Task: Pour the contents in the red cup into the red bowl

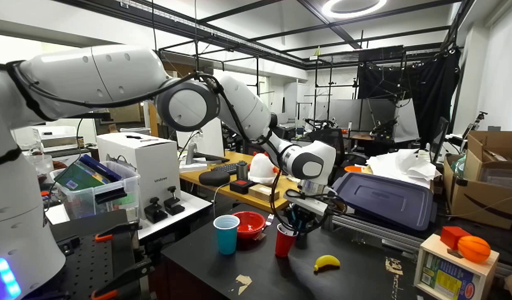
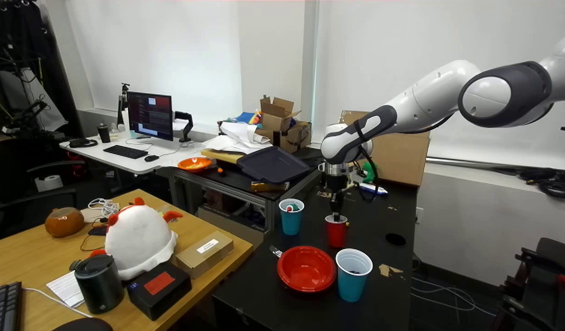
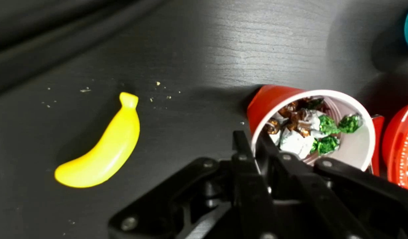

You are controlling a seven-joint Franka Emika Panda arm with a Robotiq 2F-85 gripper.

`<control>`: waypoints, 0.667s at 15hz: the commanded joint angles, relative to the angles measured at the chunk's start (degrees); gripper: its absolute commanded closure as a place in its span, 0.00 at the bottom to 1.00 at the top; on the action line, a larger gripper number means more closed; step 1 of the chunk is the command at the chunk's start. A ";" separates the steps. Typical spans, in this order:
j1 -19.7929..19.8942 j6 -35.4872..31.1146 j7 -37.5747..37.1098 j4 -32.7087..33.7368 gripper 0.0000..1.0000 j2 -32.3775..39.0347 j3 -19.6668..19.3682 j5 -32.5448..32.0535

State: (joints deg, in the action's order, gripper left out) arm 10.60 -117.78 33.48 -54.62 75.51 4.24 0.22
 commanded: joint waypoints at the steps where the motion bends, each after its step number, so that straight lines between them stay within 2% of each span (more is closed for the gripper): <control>1: 0.28 -0.57 -0.77 0.23 1.00 -0.66 0.65 1.10; 5: -0.38 -4.51 -4.85 -3.41 0.99 -4.96 0.12 2.01; 10: -5.55 -11.29 -15.15 -10.51 0.99 -12.79 -4.26 -2.54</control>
State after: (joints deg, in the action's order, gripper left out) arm 8.56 -125.93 24.19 -56.48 70.26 3.21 0.17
